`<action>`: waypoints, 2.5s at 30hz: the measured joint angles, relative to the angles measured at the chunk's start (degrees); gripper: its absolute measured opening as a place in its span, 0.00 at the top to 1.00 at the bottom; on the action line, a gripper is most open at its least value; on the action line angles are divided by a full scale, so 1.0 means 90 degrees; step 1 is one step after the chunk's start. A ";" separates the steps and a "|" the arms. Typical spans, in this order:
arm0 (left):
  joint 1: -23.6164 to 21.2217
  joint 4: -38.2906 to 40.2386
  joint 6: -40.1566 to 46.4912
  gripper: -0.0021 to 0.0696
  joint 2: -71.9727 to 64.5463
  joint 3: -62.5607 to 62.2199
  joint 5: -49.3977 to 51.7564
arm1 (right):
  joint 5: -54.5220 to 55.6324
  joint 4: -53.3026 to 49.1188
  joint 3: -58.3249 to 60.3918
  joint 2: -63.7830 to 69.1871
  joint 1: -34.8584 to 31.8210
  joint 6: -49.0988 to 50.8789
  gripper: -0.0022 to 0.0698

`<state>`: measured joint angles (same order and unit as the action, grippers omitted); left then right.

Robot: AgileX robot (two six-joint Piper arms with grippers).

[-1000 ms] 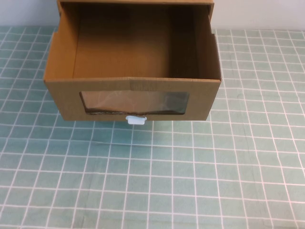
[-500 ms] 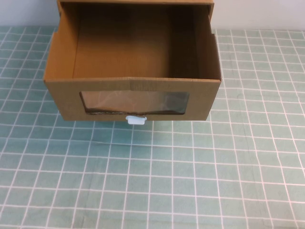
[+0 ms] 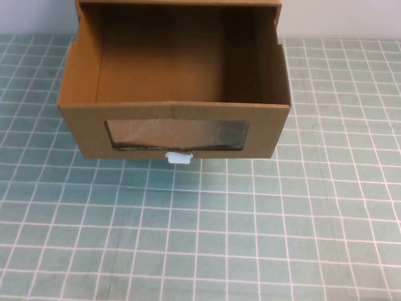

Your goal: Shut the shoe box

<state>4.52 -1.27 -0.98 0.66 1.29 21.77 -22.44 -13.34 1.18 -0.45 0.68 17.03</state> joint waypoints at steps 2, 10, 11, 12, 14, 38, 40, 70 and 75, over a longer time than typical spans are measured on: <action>0.0000 0.0000 0.0000 0.98 0.0000 0.0000 0.0000 | 0.0000 0.0000 0.0000 0.0000 0.0000 0.0000 0.99; 0.0000 0.0000 0.0000 0.98 0.0000 0.0000 0.0000 | 0.0000 0.0000 0.0000 0.0000 0.0000 0.0000 0.99; 0.0000 0.0000 0.0000 0.98 0.0000 0.0000 0.0000 | 0.0000 0.0000 0.0000 0.0000 0.0000 0.0000 0.99; 0.0000 0.0000 0.0000 0.98 0.0000 0.0000 0.0000 | 0.0000 -0.0016 0.0000 0.0000 0.0000 0.0000 0.99; 0.0000 -0.0036 0.0000 0.98 0.0000 0.0000 0.0000 | 0.0000 -0.0128 0.0000 0.0000 0.0000 0.0000 0.99; 0.0000 -0.0587 -0.0013 0.98 0.0000 0.0027 -0.4278 | 0.4635 -0.0378 0.0042 0.0000 0.0000 0.0000 0.99; 0.0000 -0.0587 -0.0013 0.98 0.0000 0.0027 -0.4448 | 0.5201 -0.0390 0.0042 0.0000 0.0000 0.0000 0.99; 0.0000 -0.0320 -0.1299 0.98 0.0015 -0.0092 -0.6816 | 0.7457 0.0545 -0.0707 -0.0037 0.0000 0.0000 0.99; 0.0000 -0.0114 -0.1372 0.98 0.0021 -0.0755 -0.6484 | 0.6734 0.0996 -0.1683 -0.0037 0.0000 0.0000 0.99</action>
<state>4.52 -2.29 -13.33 0.85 -5.50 -36.59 38.16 -4.37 -13.96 -0.78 0.68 17.03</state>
